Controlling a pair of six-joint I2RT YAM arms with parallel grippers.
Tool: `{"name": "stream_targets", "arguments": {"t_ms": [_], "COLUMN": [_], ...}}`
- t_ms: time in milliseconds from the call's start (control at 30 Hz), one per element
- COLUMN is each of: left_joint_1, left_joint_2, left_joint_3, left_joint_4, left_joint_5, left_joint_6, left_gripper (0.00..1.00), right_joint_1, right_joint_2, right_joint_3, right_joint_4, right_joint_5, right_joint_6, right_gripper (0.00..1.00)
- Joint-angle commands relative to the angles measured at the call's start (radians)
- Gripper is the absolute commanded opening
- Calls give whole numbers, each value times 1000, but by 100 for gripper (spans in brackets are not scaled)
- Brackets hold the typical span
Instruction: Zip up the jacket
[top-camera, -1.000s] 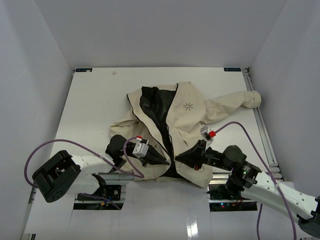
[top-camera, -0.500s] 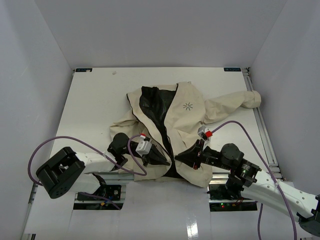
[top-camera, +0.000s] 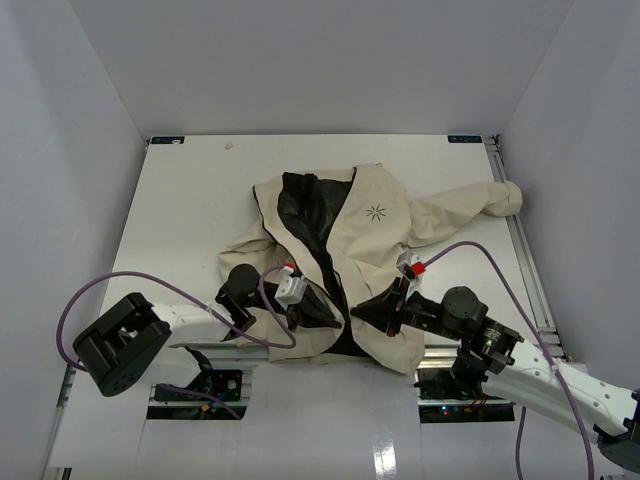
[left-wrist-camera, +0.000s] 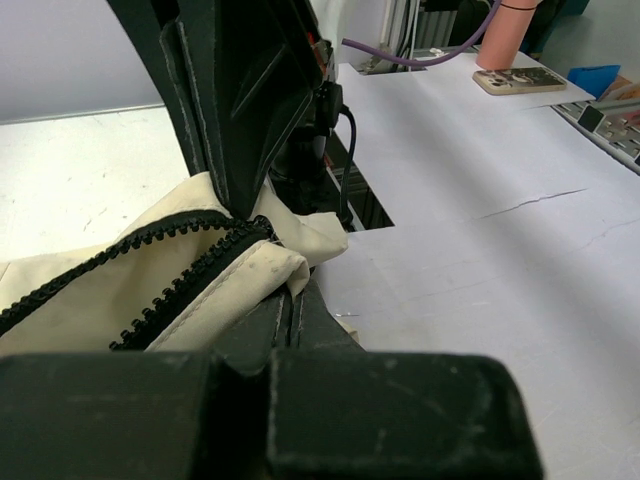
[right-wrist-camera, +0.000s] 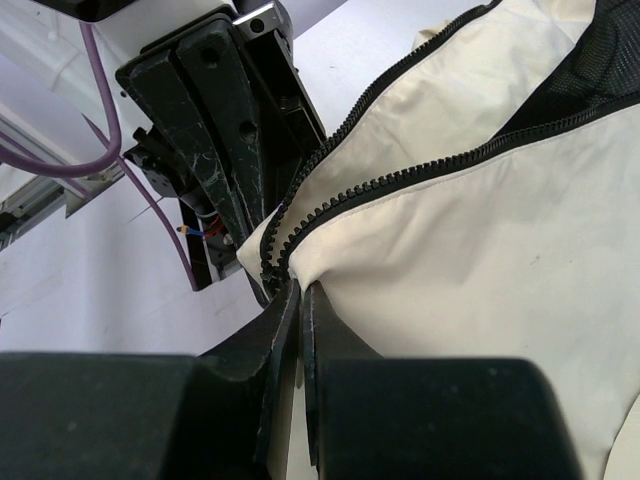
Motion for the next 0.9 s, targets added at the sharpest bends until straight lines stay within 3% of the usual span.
{"name": "stream_targets", "arguments": {"t_ms": [0,233,400,667,767,867], "left_joint_1": [-13,-16,-16,-14,-15,-15], "left_joint_2": [-34,-26,-17,-96,-101,-109], "left_joint_3": [-22,-34,-44,-53,-82,-78], "left_joint_4": [-134,-120,-96,-209,-141,-203], "left_joint_5": [96,75,52,24,39,17], "left_joint_6": [28,-1,-31,8,-51,-31], "left_gripper": [0,0,0,0,0,0], "right_joint_1": [-16,-16,-15,-15,-15,-16], "right_joint_2": [-31,-24,-32,-16,10,23], "right_joint_3": [87,77,9,66,93,98], "right_joint_4": [126,128,209,162,150,153], "right_joint_5": [160,246,215,266,286,283], "right_joint_6": [-35,-36,4,-16,-26,-30], "right_gripper": [8,8,8,8,8,8]}}
